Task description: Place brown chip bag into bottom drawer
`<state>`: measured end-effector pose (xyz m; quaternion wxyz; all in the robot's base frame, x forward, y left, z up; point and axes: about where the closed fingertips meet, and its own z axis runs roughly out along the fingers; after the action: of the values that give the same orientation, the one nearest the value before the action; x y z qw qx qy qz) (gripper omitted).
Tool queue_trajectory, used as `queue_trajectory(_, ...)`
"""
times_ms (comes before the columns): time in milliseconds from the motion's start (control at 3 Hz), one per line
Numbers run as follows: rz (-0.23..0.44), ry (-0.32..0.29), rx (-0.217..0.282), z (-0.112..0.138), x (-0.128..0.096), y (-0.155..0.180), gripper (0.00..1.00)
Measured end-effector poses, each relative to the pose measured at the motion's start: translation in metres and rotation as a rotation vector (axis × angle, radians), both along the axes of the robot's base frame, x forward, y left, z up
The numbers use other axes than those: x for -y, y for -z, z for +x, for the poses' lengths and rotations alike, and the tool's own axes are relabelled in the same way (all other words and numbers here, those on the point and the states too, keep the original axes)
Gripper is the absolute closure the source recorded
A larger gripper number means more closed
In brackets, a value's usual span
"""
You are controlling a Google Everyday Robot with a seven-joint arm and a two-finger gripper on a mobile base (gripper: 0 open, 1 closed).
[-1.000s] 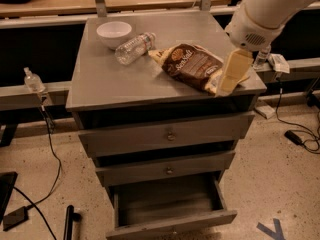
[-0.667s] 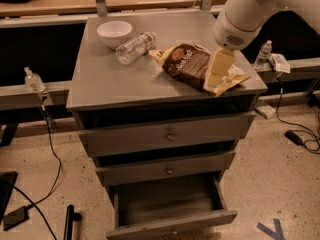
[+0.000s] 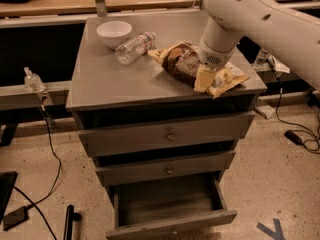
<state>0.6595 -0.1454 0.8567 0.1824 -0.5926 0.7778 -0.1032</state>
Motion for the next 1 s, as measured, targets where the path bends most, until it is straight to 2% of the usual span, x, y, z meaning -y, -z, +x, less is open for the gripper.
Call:
queue_trajectory(667, -0.014, -0.004, -0.009, -0.0033, -0.0024, 0.0022, 0.86)
queue_trajectory(1000, -0.014, -0.004, -0.009, -0.0034, -0.0025, 0.001, 1.0)
